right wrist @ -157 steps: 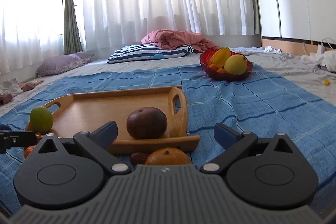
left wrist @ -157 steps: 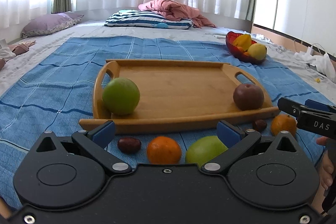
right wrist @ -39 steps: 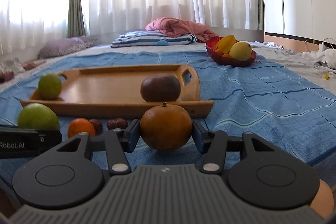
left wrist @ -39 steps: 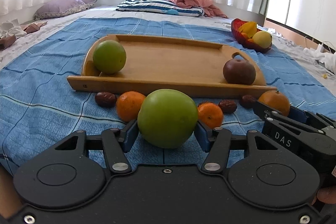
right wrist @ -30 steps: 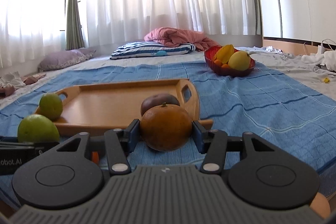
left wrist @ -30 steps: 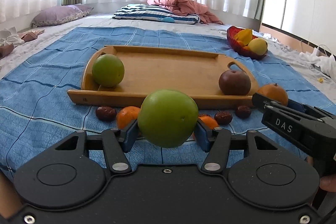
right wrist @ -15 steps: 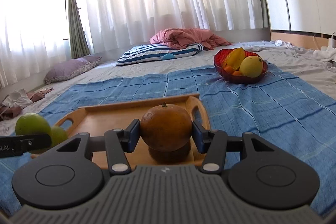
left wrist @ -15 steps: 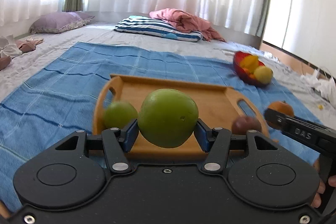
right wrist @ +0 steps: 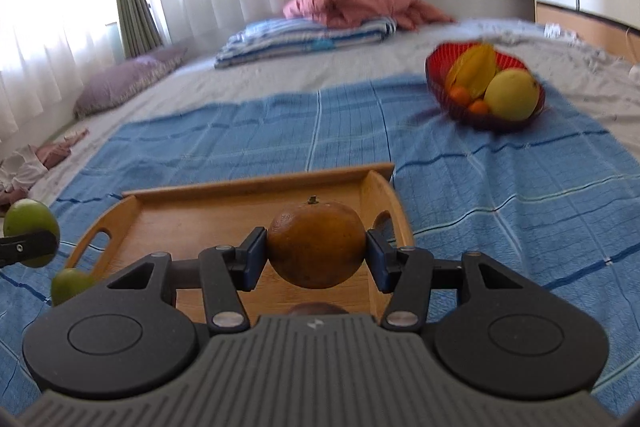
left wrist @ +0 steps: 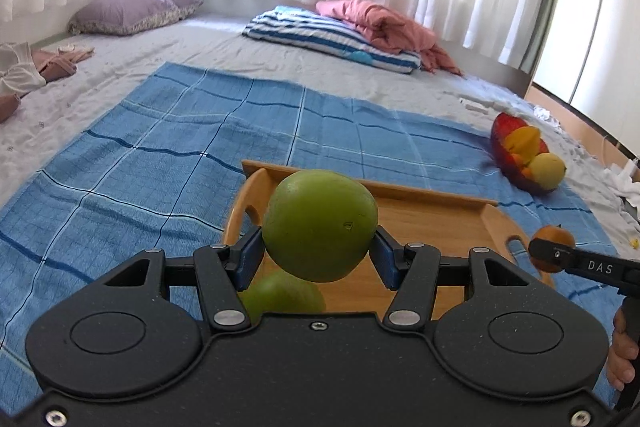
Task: Organize fruits
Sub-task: 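Lift the green fruit with the left gripper while the right carries the orange onto the tray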
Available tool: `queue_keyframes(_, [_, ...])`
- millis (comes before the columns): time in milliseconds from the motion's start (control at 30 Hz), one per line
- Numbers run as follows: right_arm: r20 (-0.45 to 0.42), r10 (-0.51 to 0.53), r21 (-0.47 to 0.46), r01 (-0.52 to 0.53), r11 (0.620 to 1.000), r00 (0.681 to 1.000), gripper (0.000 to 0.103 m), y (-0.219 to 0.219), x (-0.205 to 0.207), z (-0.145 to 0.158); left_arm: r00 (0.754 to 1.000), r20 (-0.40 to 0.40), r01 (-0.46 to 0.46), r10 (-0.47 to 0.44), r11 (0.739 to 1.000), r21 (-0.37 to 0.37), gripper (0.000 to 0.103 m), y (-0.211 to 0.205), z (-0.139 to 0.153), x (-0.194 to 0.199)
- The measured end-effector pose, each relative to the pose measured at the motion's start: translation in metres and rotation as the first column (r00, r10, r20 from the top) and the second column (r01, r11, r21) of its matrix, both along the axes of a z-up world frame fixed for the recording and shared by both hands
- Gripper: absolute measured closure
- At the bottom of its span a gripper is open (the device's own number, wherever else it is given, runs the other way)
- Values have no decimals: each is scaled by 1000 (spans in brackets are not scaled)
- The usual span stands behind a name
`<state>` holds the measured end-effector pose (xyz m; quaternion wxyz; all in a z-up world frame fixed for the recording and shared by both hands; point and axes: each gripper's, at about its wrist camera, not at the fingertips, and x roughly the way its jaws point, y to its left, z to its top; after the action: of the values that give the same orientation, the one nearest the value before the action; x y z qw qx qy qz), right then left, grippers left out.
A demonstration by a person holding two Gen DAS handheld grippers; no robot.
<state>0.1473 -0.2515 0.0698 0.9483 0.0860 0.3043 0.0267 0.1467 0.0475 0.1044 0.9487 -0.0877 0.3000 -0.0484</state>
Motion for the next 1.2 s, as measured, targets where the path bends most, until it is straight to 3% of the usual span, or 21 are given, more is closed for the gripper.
queue_keyframes(367, [-114,-18,-4,18,1000,993,47,2,33,-24,996,-86,-12,16,999,43,48,-2,-24,47])
queue_keyframes(1200, [-141,-28,-68,19,998,990,47,6,44,-41,983,-179,-20,37,995,96,48,-11,-54,72])
